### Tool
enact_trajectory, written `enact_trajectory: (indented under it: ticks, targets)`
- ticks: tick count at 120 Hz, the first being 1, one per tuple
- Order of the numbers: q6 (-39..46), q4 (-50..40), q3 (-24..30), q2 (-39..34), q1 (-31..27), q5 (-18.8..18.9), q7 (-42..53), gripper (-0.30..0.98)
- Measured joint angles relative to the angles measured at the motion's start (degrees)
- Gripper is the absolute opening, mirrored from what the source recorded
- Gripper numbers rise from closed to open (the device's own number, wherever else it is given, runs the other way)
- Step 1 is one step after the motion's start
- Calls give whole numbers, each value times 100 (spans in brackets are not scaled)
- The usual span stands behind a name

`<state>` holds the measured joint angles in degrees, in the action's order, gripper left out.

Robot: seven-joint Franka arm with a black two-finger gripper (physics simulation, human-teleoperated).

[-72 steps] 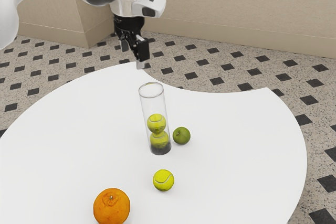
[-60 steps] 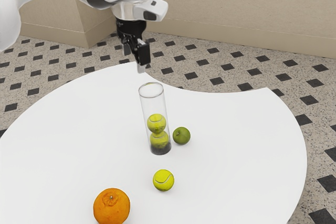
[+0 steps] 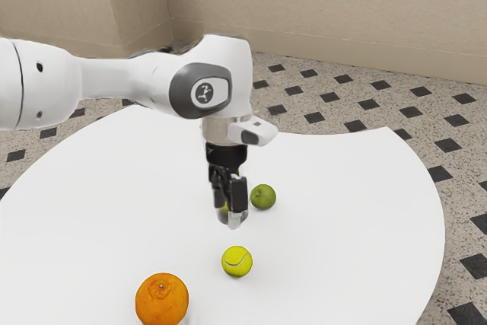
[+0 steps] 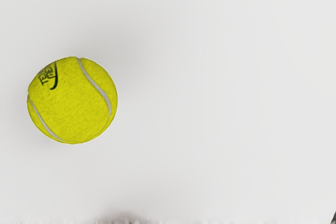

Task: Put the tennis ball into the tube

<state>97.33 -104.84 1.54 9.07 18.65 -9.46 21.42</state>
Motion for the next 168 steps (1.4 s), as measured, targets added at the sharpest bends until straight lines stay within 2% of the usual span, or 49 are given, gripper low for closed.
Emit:
enact_trajectory:
  ticks: [17, 36, 55, 80, 145, 168]
  targets:
    - [807, -786, -5, 123, -28, 3, 36, 69]
    - [1746, -883, -122, 678, -45, 31, 38, 69]
    - [2252, -905, -164, 963, -74, -1, 43, 69]
    - [2534, -1008, -144, 1242, -115, -53, 47, 68]
    - [2983, -1156, -162, 1222, -144, -159, 65, 40]
    - [2943, -1170, -162, 1216, -142, -114, 43, 36]
